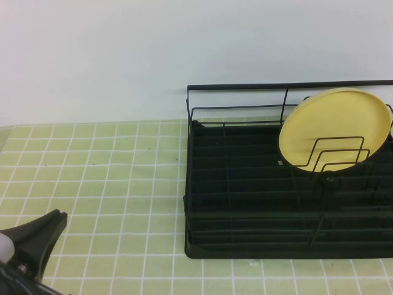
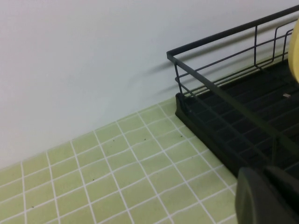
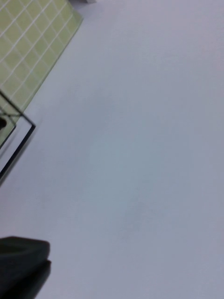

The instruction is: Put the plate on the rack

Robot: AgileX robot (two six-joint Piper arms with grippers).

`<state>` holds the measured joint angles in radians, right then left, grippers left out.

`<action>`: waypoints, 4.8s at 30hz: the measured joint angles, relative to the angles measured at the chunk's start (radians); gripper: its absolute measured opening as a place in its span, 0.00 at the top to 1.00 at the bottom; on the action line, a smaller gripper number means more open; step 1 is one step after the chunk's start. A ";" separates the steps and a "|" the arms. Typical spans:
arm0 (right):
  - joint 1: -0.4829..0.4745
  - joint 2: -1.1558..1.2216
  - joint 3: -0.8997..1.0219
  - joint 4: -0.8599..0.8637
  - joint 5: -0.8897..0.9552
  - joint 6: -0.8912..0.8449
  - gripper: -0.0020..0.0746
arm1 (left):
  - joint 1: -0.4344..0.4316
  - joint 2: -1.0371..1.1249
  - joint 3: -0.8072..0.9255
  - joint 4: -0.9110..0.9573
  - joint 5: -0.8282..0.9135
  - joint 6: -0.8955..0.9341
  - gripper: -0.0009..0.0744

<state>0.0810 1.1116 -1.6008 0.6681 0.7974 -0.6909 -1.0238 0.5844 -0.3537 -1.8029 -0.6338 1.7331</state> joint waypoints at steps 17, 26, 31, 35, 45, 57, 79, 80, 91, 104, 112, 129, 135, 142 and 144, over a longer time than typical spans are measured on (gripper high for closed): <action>0.000 -0.041 0.132 -0.442 0.099 0.050 0.97 | 0.062 0.004 0.000 -0.031 0.069 -0.002 0.99; 0.000 -0.467 0.709 -0.498 -0.262 0.131 0.97 | 0.543 -0.027 0.000 -0.031 0.412 -0.002 0.99; -0.001 -0.730 1.070 -0.498 -0.478 0.131 0.97 | 0.764 -0.045 0.000 -0.031 0.540 -0.050 0.99; -0.003 -0.917 1.320 -0.498 -0.622 0.131 0.97 | 0.876 -0.045 0.000 -0.032 0.607 -0.050 0.99; -0.082 -1.134 1.626 -0.435 -0.733 0.131 0.97 | 0.920 -0.043 0.000 -0.022 0.627 -0.050 0.99; -0.084 -1.132 1.633 -0.441 -0.507 0.131 0.97 | 0.920 -0.032 0.000 1.176 0.945 -1.040 0.99; -0.082 -1.142 1.637 -0.693 -0.488 0.448 0.97 | 0.959 -0.195 0.262 1.476 0.513 -1.487 0.99; -0.082 -1.142 1.637 -0.693 -0.487 0.448 0.97 | 0.959 -0.203 0.278 1.476 0.513 -1.479 0.99; -0.080 -1.140 1.637 -0.693 -0.480 0.448 0.97 | 0.961 -0.298 0.389 1.510 0.676 -1.447 0.99; -0.080 -1.139 1.637 -0.693 -0.480 0.448 0.97 | 0.959 -0.557 0.389 1.540 0.928 -1.454 0.99; -0.080 -1.139 1.637 -0.693 -0.480 0.448 0.97 | 0.959 -0.600 0.389 1.540 0.943 -1.454 0.99; -0.080 -1.139 1.637 -0.693 -0.479 0.448 0.97 | 0.959 -0.613 0.389 1.487 0.947 -1.425 0.99; -0.080 -1.139 1.637 -0.693 -0.477 0.448 0.97 | 0.959 -0.613 0.389 1.481 0.947 -1.414 0.99; -0.080 -1.139 1.637 -0.693 -0.477 0.448 0.97 | 0.959 -0.613 0.389 1.476 0.947 -1.414 0.99; -0.080 -1.139 1.637 -0.693 -0.477 0.448 0.97 | 0.959 -0.613 0.389 1.476 0.947 -1.414 0.99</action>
<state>0.0012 -0.0276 0.0366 -0.0246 0.3199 -0.2426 -0.0650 -0.0286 0.0356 -0.3268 0.3131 0.3195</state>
